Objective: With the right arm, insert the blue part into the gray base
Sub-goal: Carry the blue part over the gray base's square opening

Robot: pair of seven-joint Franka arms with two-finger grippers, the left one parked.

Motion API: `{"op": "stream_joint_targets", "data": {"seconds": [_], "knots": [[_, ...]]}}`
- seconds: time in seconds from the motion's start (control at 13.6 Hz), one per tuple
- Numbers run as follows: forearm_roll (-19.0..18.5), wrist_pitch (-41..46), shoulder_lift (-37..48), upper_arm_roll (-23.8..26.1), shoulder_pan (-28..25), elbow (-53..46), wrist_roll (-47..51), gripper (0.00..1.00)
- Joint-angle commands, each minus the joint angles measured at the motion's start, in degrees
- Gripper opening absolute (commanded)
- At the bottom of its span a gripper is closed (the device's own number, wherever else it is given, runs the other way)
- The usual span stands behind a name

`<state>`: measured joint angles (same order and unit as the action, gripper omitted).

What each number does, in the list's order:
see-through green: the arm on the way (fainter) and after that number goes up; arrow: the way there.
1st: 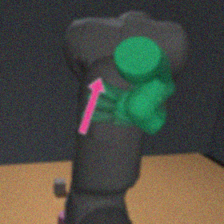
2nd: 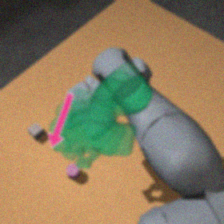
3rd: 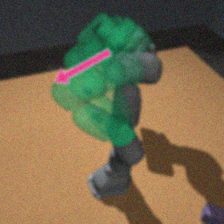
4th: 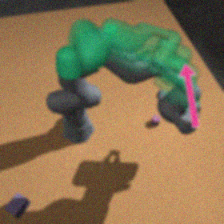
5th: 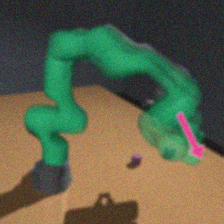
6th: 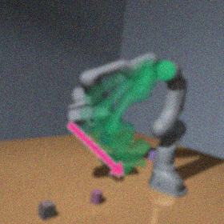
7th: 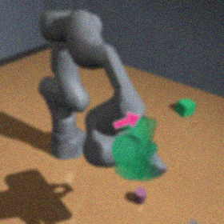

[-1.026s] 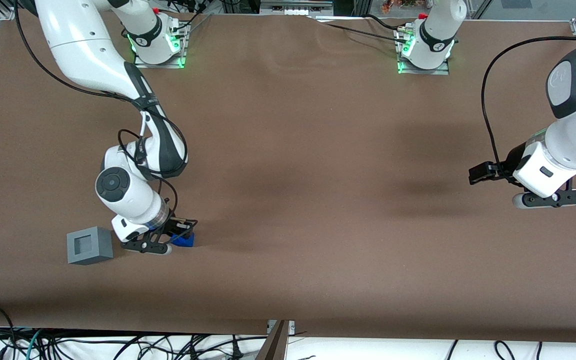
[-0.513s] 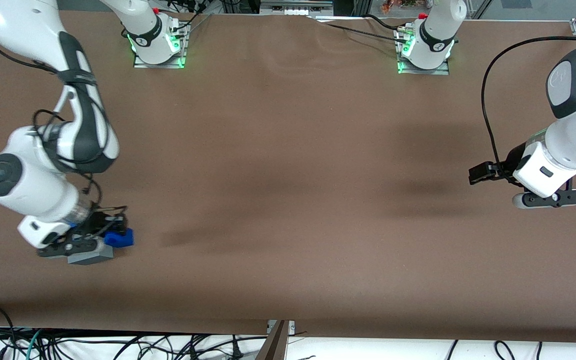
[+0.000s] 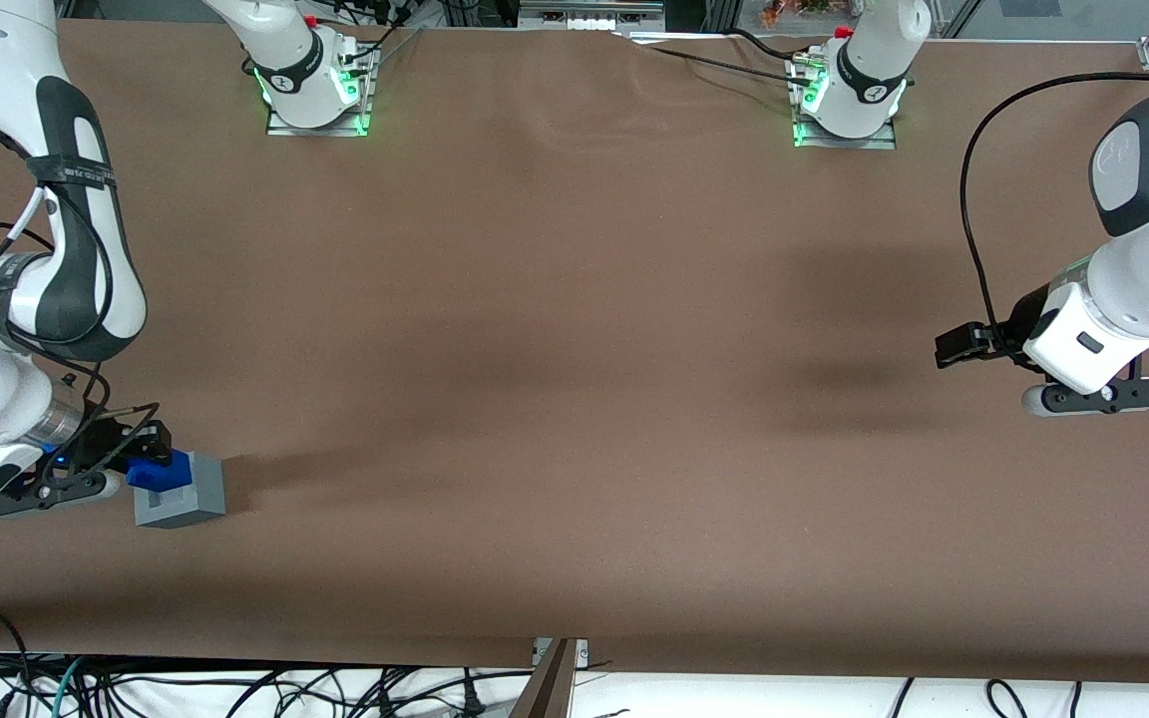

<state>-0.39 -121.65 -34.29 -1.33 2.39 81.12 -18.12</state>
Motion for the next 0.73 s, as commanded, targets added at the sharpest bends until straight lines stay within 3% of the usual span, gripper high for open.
{"op": "stream_joint_targets", "data": {"seconds": [0.0,0.66], "knots": [[0.1,-0.3,-0.4,0.8,1.9,0.3,-2.7,0.25],[1.7,-4.7,-3.2,0.9,3.7,0.2,-2.6,0.25]]}}
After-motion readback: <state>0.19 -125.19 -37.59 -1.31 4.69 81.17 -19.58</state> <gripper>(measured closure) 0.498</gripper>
